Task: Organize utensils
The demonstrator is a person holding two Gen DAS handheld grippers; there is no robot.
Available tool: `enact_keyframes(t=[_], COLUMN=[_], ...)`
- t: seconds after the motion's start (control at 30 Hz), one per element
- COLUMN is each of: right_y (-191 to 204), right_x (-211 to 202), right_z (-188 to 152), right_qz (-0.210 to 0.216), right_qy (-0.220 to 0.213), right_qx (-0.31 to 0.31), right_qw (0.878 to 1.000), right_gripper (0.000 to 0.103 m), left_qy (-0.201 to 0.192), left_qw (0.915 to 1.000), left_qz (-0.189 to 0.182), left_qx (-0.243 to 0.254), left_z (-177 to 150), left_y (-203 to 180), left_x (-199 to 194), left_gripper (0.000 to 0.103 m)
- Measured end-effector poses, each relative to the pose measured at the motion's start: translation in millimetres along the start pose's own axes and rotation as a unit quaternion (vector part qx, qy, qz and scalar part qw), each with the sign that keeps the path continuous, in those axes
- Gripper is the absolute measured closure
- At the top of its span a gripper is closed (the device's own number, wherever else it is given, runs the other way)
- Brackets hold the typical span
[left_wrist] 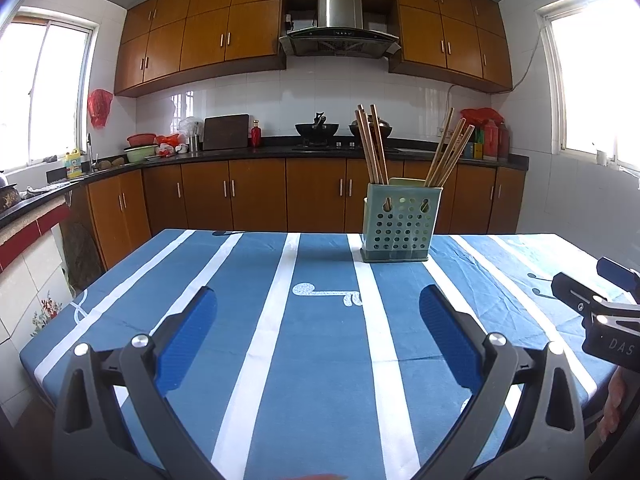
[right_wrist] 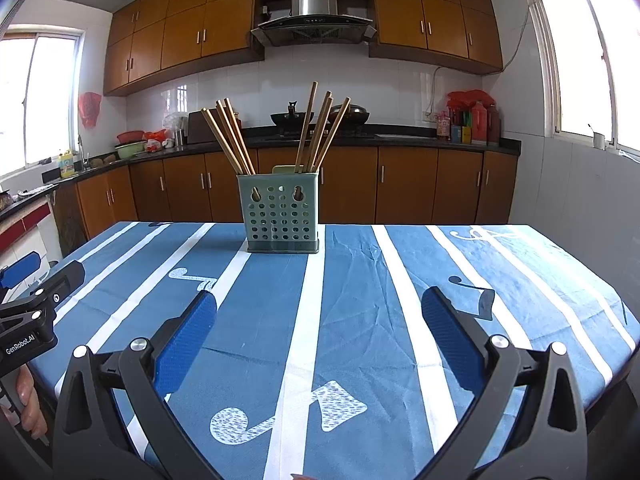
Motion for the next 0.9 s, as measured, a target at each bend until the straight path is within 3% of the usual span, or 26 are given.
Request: enact_keyframes(t=[0.9], right_y=[-1.2], right_x=[-0.1], right_z=[0.2], right_qz=[0.000], right_qy=[0.001], right_qx=[0.001], right_qw=[1.000], right_gripper=[0.002], left_qy=[0.003], left_qw=[1.0000], left_qz=[-0.003], left_qx=[-0.001], left_z=[-1.1], left_y=[-2.2], left_x=[1.7], left_gripper=[0.004])
Point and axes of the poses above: each gripper's, at about its wrist camera, not at the fingertips, and x roughly the way its jaws point, y to its left, z to its top, the point moved 7 cm from there along x, roughly the way its jaws point, and after that the axes turned 7 degrees about z, right-handed, at the moved point
